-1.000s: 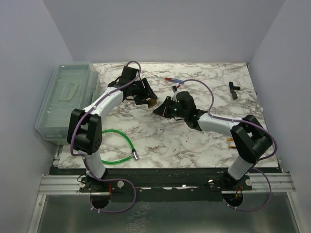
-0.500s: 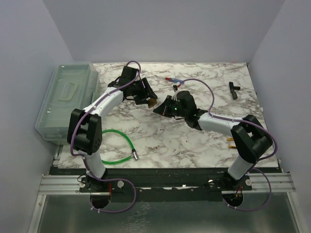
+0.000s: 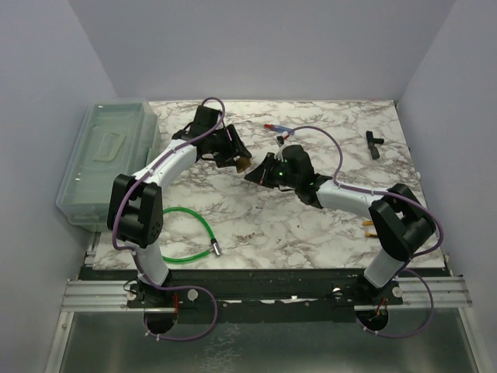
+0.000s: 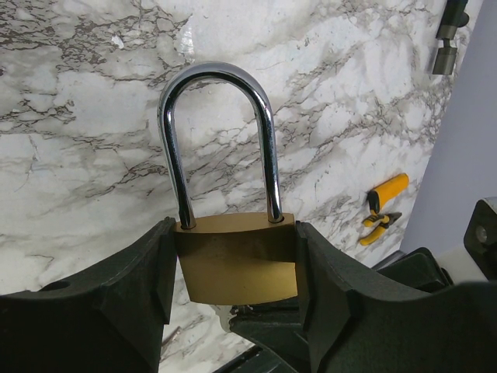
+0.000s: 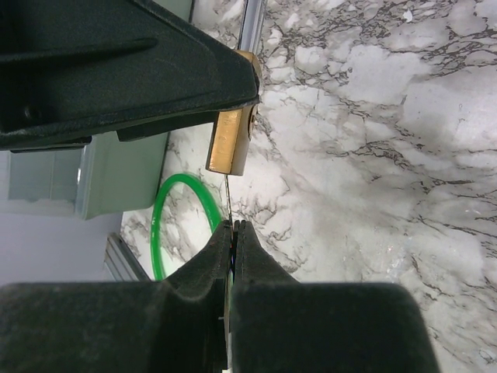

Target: Unlock with the key

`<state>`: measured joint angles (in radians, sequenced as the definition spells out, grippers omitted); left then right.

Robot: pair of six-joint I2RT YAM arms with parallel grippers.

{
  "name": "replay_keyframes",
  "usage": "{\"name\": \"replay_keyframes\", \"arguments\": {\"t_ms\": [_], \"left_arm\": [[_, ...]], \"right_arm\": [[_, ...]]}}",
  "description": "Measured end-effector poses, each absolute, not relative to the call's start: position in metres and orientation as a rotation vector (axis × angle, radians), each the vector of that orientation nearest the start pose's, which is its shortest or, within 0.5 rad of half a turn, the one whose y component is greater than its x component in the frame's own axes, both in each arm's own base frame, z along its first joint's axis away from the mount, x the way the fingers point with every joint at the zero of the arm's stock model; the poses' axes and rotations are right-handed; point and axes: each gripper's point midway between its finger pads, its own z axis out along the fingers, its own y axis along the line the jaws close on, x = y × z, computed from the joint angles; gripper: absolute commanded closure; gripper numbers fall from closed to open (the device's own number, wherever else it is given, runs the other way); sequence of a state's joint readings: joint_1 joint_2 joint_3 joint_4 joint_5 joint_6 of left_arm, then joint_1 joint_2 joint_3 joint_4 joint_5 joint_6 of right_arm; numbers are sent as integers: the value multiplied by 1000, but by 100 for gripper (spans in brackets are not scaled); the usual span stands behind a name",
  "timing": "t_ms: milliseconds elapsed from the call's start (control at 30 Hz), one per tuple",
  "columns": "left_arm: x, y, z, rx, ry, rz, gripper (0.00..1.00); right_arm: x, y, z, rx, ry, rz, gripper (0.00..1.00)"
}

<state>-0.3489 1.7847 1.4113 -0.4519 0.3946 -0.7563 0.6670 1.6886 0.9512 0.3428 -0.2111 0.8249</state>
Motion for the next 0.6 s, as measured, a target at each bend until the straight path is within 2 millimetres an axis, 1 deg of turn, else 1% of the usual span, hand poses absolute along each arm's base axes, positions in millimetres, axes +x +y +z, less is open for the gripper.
{"name": "replay_keyframes", "arguments": {"t_ms": [167, 467, 600], "left_arm": [[398, -243, 154, -322, 2523, -948, 100], [401, -236, 168, -332, 2471, -905, 100], [402, -233, 170, -339, 2459, -888, 100]], "right_arm": [[338, 352, 140, 50, 2157, 1161, 100], [343, 358, 151, 92, 2144, 1203, 100], [344, 361, 153, 109, 2144, 1218, 100]]}}
